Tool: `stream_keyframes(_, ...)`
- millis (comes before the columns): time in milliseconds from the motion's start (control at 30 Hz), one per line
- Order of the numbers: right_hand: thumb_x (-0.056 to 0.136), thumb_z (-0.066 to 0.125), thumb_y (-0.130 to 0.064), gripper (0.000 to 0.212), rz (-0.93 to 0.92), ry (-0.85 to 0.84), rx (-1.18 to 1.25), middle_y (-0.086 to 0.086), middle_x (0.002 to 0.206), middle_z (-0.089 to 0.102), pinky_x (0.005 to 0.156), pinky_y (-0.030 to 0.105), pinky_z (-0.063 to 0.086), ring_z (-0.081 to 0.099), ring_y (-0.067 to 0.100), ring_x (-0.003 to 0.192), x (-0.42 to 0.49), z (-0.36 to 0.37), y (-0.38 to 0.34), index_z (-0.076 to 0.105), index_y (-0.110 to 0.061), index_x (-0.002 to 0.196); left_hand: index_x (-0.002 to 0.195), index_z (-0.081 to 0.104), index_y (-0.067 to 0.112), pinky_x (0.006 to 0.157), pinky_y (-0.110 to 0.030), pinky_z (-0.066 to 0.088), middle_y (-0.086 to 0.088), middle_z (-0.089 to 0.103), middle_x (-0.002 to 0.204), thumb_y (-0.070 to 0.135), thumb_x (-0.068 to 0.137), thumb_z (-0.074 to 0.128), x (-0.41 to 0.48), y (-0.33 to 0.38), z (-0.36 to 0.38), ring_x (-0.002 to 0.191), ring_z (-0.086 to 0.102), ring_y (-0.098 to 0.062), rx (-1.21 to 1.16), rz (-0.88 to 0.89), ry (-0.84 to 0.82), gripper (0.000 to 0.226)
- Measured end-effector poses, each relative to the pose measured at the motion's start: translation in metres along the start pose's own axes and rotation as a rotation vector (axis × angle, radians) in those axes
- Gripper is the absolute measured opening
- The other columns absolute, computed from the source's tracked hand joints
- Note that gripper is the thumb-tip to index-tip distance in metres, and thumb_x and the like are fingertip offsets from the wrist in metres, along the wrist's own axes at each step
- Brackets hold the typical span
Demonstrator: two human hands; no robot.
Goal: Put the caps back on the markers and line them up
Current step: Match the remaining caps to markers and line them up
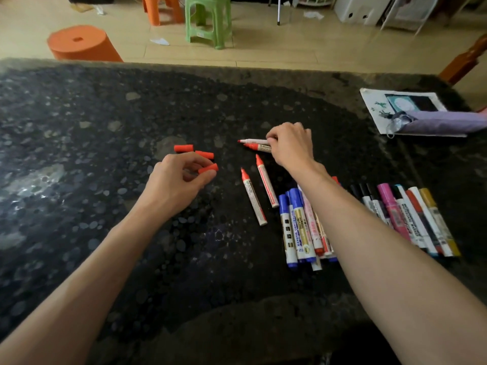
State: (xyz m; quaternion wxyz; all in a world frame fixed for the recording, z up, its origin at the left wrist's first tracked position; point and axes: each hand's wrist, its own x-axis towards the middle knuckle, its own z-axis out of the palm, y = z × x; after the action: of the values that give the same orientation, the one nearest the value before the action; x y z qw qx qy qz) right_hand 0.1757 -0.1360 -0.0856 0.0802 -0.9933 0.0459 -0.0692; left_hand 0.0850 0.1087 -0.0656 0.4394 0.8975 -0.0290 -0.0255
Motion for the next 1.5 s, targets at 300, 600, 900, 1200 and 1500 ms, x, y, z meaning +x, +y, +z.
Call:
stream_keyframes(300, 0.097, 0.072, -0.032, 0.013, -0.021, -0.047, -0.04, 0.0, 0.105, 0.072, 0.1, 0.043, 0.039, 0.063, 0.022, 0.107, 0.011, -0.007, 0.002, 0.073, -0.027, 0.11, 0.105, 0.076, 0.03, 0.075, -0.024, 0.056, 0.01, 0.073, 0.094, 0.035, 0.09, 0.075, 0.001, 0.0, -0.001, 0.077, 0.071, -0.004, 0.015, 0.013, 0.005, 0.015)
stream_keyframes(600, 0.106, 0.055, -0.02, 0.02, -0.094, -0.036, 0.477, -0.001, 0.113, 0.072, 0.092, 0.043, 0.055, 0.067, 0.018, 0.106, -0.07, -0.046, 0.002, 0.069, -0.021, 0.12, 0.088, 0.068, 0.049, 0.089, -0.034, 0.056, 0.01, 0.073, 0.091, 0.038, 0.092, 0.072, -0.002, 0.003, -0.002, 0.097, 0.07, -0.011, -0.016, 0.042, 0.04, 0.013)
stream_keyframes(900, 0.109, 0.049, -0.022, 0.021, -0.166, -0.065, 0.642, -0.018, 0.108, 0.056, 0.086, 0.013, 0.038, 0.053, -0.001, 0.105, -0.13, -0.061, 0.006, 0.067, -0.023, 0.121, 0.096, 0.077, 0.034, 0.086, -0.03, 0.059, 0.008, 0.077, 0.099, 0.036, 0.083, 0.081, -0.013, 0.007, -0.006, 0.09, 0.072, -0.007, -0.17, 0.051, -0.026, 0.014)
stream_keyframes(1200, 0.103, 0.06, -0.036, 0.023, -0.22, -0.045, 0.585, -0.016, 0.106, 0.058, 0.087, 0.01, 0.039, 0.053, 0.003, 0.109, -0.135, -0.073, 0.025, 0.071, -0.032, 0.123, 0.092, 0.077, 0.032, 0.074, -0.012, 0.053, 0.008, 0.076, 0.092, 0.038, 0.075, 0.081, -0.017, 0.024, 0.0, 0.076, 0.072, -0.005, -0.21, 0.118, -0.104, 0.018)
stream_keyframes(1500, 0.101, 0.062, -0.03, 0.021, -0.244, 0.011, 0.512, -0.015, 0.1, 0.054, 0.085, 0.014, 0.041, 0.048, 0.004, 0.103, -0.135, -0.073, 0.021, 0.072, -0.032, 0.12, 0.095, 0.078, 0.027, 0.074, -0.012, 0.054, 0.011, 0.076, 0.089, 0.026, 0.08, 0.083, -0.017, 0.029, 0.003, 0.075, 0.073, -0.007, -0.188, 0.105, -0.123, 0.016)
